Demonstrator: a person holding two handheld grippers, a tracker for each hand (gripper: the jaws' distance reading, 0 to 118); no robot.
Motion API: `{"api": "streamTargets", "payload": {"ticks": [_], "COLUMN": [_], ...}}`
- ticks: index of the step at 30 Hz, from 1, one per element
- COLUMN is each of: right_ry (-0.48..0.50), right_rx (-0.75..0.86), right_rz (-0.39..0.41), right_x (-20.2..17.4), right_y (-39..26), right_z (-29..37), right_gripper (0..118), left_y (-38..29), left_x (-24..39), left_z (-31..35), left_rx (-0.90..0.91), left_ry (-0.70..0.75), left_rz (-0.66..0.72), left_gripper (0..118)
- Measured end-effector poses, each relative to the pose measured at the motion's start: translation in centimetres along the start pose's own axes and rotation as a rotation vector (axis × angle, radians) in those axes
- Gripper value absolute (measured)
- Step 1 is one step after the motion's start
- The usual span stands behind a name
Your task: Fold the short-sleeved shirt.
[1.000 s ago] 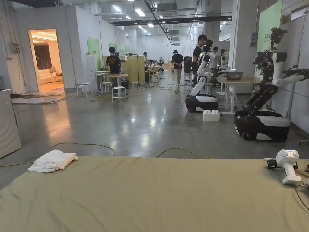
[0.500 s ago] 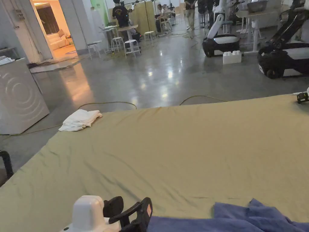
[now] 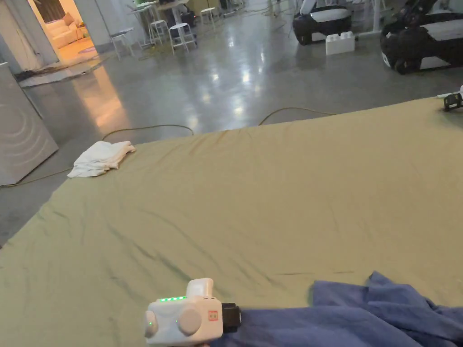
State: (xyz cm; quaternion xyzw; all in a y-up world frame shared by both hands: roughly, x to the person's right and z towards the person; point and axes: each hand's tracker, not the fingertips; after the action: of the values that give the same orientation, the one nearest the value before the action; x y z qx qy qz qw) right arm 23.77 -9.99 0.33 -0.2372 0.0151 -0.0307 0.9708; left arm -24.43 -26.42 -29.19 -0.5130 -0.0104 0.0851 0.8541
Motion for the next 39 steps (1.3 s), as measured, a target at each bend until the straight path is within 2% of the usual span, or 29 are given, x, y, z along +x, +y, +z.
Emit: {"api": "streamTargets", "payload": {"ticks": [2, 3, 4, 5, 10, 11, 13, 14, 16, 17, 20, 21, 27, 30, 32, 34, 35, 36, 39], "right_ry": [-0.010, -0.013, -0.014, -0.016, 0.018, 0.039, 0.096, 0.112, 0.076, 0.060, 0.050, 0.052, 0.122, 0.131, 0.159, 0.184, 0.179, 0.152, 0.158], "right_rx": [-0.018, -0.030, -0.036, -0.043, -0.051, -0.058, -0.103, -0.126, -0.188, -0.244, -0.381, -0.429, -0.439, -0.524, -0.505, -0.506, -0.504, -0.497, -0.524], "right_rz": [-0.025, -0.035, -0.040, -0.044, -0.051, -0.045, -0.015, 0.004, 0.054, 0.100, 0.267, 0.296, 0.317, 0.416, 0.385, 0.285, 0.270, 0.294, 0.271], "right_x": [0.5, 0.7, 0.8, 0.9, 1.7, 2.2, 3.6, 4.3, 5.4, 6.9, 8.4, 9.1, 8.9, 7.6, 7.5, 7.4, 7.2, 6.7, 6.2], "right_y": [-0.4, -0.5, -0.6, -0.6, 0.9, 1.4, 2.3, 2.5, 2.7, 2.1, 0.2, -0.7, -0.8, -1.5, -1.3, -0.8, -0.9, -1.4, -1.4], "right_z": [-0.2, -0.5, -0.8, -1.1, -5.1, -6.8, -10.6, -13.0, -17.8, -20.3, -26.0, -27.5, -32.4, -34.9, -35.6, -36.1, -36.1, -36.0, -35.6], "right_gripper": [0, 0, 0, 0, 1, 10, 71, 83, 82, 82, 82, 82, 82, 78, 77, 55, 29, 2, 2], "left_y": [0.2, 0.2, 0.2, 0.2, -0.1, 0.0, 0.5, 0.6, 0.8, 0.8, 0.6, 0.7, 1.3, 1.4, 1.4, 1.4, 1.4, 1.3, 0.7], "left_x": [0.6, 1.2, 1.7, 2.2, 3.8, 3.8, 3.7, 3.7, 3.6, 3.5, 3.3, 3.3, 2.6, 2.3, 2.3, 2.2, 2.2, 2.3, 1.8], "left_z": [0.1, 0.2, 0.1, -0.1, -1.7, -1.7, -1.7, -1.8, -1.7, -1.6, -1.5, -1.5, -1.4, -1.6, -1.6, -1.6, -1.6, -1.6, -0.9], "left_rx": [0.001, 0.001, 0.005, -0.014, -0.056, -0.064, -0.077, -0.084, -0.092, -0.093, -0.086, -0.087, -0.108, -0.108, -0.108, -0.108, -0.107, -0.103, -0.067], "left_ry": [0.026, 0.056, 0.069, 0.066, 0.139, 0.138, 0.135, 0.135, 0.130, 0.128, 0.122, 0.119, 0.092, 0.079, 0.074, 0.070, 0.069, 0.069, 0.050], "left_rz": [0.017, -0.039, -0.092, -0.101, -0.194, -0.199, -0.193, -0.193, -0.188, -0.184, -0.192, -0.193, -0.173, -0.160, -0.157, -0.157, -0.155, -0.154, -0.157], "left_gripper": [66, 53, 25, 8, 7, 7, 7, 7, 7, 7, 7, 7, 7, 7, 7, 7, 7, 7, 7]}}
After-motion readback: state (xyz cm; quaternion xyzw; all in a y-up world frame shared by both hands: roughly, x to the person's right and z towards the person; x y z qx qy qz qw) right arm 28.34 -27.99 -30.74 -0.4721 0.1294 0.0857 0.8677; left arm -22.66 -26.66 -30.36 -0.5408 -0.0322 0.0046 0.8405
